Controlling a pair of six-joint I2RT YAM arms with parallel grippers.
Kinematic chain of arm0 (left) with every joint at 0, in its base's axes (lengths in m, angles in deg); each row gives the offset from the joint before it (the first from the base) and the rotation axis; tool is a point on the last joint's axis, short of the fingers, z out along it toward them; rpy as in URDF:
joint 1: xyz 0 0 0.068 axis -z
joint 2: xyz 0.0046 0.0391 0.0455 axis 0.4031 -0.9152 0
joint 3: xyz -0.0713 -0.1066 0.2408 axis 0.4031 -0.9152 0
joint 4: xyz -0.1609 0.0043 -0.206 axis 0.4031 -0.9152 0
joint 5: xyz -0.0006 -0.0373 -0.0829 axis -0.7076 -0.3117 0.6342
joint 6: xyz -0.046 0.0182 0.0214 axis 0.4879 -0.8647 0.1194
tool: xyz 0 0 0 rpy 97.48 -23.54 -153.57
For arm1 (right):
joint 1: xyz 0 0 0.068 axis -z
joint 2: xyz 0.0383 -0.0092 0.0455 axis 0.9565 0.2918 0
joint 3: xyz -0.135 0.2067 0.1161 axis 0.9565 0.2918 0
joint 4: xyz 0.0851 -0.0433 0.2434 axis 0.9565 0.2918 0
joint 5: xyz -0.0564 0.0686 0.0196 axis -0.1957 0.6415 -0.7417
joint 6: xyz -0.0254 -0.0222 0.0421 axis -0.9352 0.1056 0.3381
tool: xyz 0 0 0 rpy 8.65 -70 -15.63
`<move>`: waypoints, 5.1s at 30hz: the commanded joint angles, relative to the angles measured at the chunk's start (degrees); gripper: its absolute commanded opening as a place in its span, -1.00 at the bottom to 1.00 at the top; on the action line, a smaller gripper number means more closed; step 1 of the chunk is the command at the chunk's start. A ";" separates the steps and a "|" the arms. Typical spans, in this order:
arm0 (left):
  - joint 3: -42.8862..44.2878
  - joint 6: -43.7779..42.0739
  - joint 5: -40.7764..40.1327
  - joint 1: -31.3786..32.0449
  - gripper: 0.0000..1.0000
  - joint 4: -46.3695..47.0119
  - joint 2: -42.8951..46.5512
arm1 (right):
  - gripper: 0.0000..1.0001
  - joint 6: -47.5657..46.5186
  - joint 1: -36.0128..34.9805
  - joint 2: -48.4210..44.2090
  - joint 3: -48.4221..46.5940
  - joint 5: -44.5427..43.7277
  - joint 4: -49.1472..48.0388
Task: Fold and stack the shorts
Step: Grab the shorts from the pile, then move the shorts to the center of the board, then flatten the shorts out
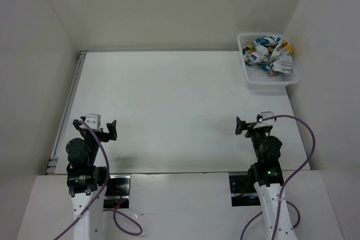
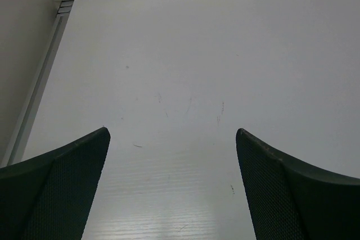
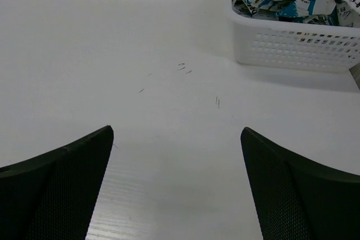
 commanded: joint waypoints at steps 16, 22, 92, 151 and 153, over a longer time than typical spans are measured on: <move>-6.88 -0.19 -1.03 0.09 0.98 14.43 1.30 | 0.96 -23.71 0.07 -1.15 -0.21 23.54 -5.77; -1.87 -0.19 3.44 0.09 0.98 16.44 1.30 | 0.99 -99.99 -0.55 -1.06 1.88 22.53 4.22; 45.95 -0.19 -3.49 7.30 0.98 0.72 -65.16 | -1.00 -2.82 -9.15 95.63 -130.03 -16.09 14.51; 41.99 -0.19 -1.47 9.67 0.84 2.92 -90.61 | 0.40 -7.56 -30.34 112.14 -75.72 17.06 11.27; 43.05 -0.19 -1.47 10.20 0.84 3.45 -92.55 | 0.40 -8.36 -30.34 112.14 -75.19 17.06 11.27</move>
